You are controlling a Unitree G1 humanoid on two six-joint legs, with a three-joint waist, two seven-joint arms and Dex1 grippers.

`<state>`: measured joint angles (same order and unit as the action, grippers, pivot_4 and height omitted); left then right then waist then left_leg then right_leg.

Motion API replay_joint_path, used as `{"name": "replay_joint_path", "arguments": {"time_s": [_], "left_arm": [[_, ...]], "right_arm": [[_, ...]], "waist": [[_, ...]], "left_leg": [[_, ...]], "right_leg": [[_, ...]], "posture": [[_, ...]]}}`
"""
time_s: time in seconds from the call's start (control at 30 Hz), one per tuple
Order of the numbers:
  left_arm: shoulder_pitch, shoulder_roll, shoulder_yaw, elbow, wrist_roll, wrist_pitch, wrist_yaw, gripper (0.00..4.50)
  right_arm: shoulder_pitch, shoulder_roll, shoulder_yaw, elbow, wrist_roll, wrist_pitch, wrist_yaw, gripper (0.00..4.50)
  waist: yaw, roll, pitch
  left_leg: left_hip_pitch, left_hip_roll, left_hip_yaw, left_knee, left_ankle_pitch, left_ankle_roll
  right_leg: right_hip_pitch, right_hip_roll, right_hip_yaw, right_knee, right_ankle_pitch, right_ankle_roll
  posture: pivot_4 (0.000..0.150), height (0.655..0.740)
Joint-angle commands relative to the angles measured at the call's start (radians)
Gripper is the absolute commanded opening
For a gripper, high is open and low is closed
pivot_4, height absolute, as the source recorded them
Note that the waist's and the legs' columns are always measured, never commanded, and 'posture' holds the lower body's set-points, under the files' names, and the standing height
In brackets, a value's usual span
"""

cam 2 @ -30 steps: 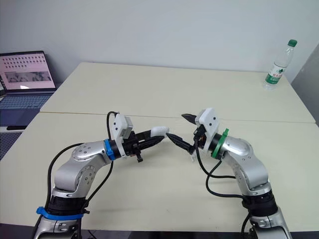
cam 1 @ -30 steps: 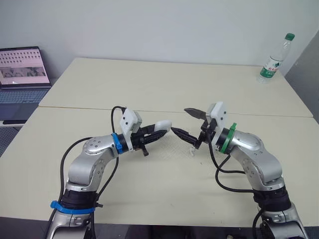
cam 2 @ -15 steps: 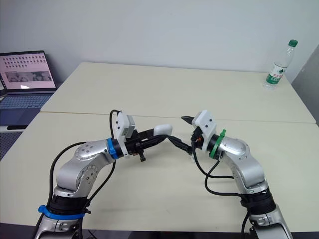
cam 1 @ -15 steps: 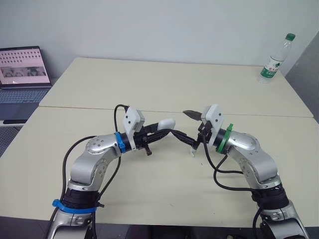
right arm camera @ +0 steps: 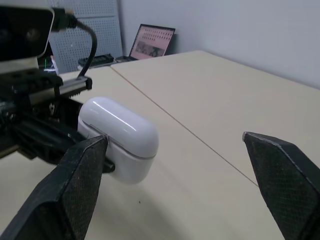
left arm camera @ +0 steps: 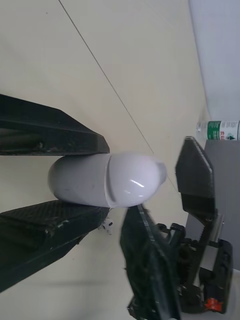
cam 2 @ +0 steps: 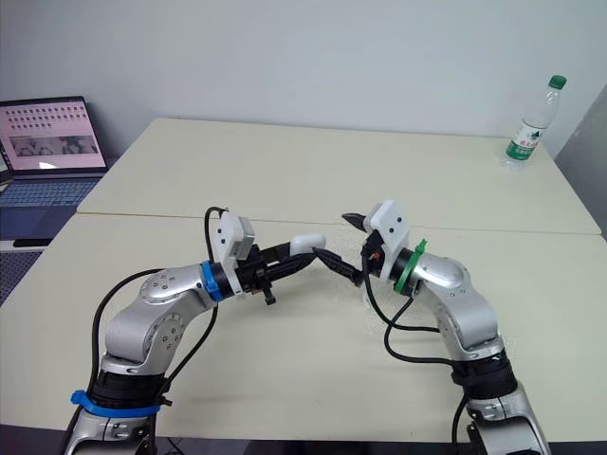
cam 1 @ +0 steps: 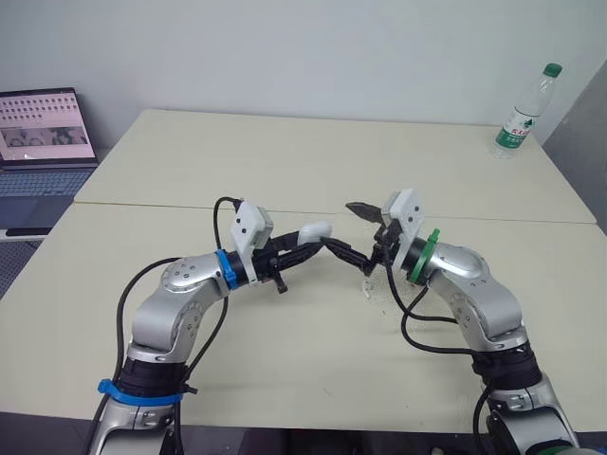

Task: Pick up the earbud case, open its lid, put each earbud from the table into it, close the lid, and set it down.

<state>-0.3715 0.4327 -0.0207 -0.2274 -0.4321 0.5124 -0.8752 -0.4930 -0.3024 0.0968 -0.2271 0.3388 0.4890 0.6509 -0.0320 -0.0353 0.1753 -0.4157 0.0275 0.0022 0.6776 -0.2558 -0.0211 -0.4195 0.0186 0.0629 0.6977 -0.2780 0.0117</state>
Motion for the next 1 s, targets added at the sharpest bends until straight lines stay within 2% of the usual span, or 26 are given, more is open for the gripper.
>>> {"name": "replay_joint_path", "arguments": {"time_s": [0.03,0.2,0.43,0.6,0.77,1.0], "left_arm": [[-0.001,-0.003,-0.012,-0.041,-0.024,-0.027,-0.013,0.81],[-0.003,-0.009,-0.013,-0.03,-0.019,-0.046,-0.007,0.81],[0.004,-0.053,0.017,0.048,0.079,-0.242,0.097,0.81],[0.037,-0.081,0.045,0.107,0.155,-0.35,0.214,0.81],[0.095,-0.096,0.101,0.11,0.121,-0.38,0.253,0.81],[0.175,-0.111,0.136,0.108,0.142,-0.442,0.313,0.81]], "right_arm": [[-0.02,0.003,-0.04,-0.034,0.042,0.027,-0.019,4.48],[-0.019,-0.001,-0.049,-0.049,0.07,0.055,-0.024,4.48],[0.043,-0.056,-0.145,-0.081,0.178,0.103,0.012,4.48],[0.128,-0.131,-0.207,-0.028,0.121,0.041,-0.019,4.48],[0.22,-0.17,-0.259,0.007,0.077,-0.019,-0.046,4.48],[0.312,-0.167,-0.339,-0.006,0.108,-0.025,-0.076,4.48]], "waist": [[0.0,0.0,0.0],[0.0,0.0,0.0],[0.001,0.0,0.0],[0.002,0.0,0.0],[0.001,0.0,0.0],[0.001,0.0,0.0]], "left_leg": [[0.0,0.0,0.0,0.0,0.0,0.0],[0.0,0.0,0.0,0.0,0.0,0.0],[0.0,0.0,0.0,0.0,0.0,0.0],[0.0,0.0,0.0,0.0,0.0,0.0],[0.0,0.0,0.0,-0.001,0.0,0.0],[0.0,0.0,0.001,-0.001,0.0,0.0]], "right_leg": [[0.0,0.0,0.0,0.0,0.0,0.0],[0.0,0.0,0.0,0.0,0.0,0.0],[0.0,0.0,0.0,0.0,0.0,0.0],[0.0,-0.001,0.0,-0.001,0.0,0.0],[0.0,0.0,0.0,-0.001,0.0,0.0],[0.0,0.0,0.001,-0.001,0.0,0.0]], "posture": [[0.15,0.74],[0.15,0.74],[0.15,0.74],[0.15,0.74],[0.15,0.74],[0.15,0.74]]}}
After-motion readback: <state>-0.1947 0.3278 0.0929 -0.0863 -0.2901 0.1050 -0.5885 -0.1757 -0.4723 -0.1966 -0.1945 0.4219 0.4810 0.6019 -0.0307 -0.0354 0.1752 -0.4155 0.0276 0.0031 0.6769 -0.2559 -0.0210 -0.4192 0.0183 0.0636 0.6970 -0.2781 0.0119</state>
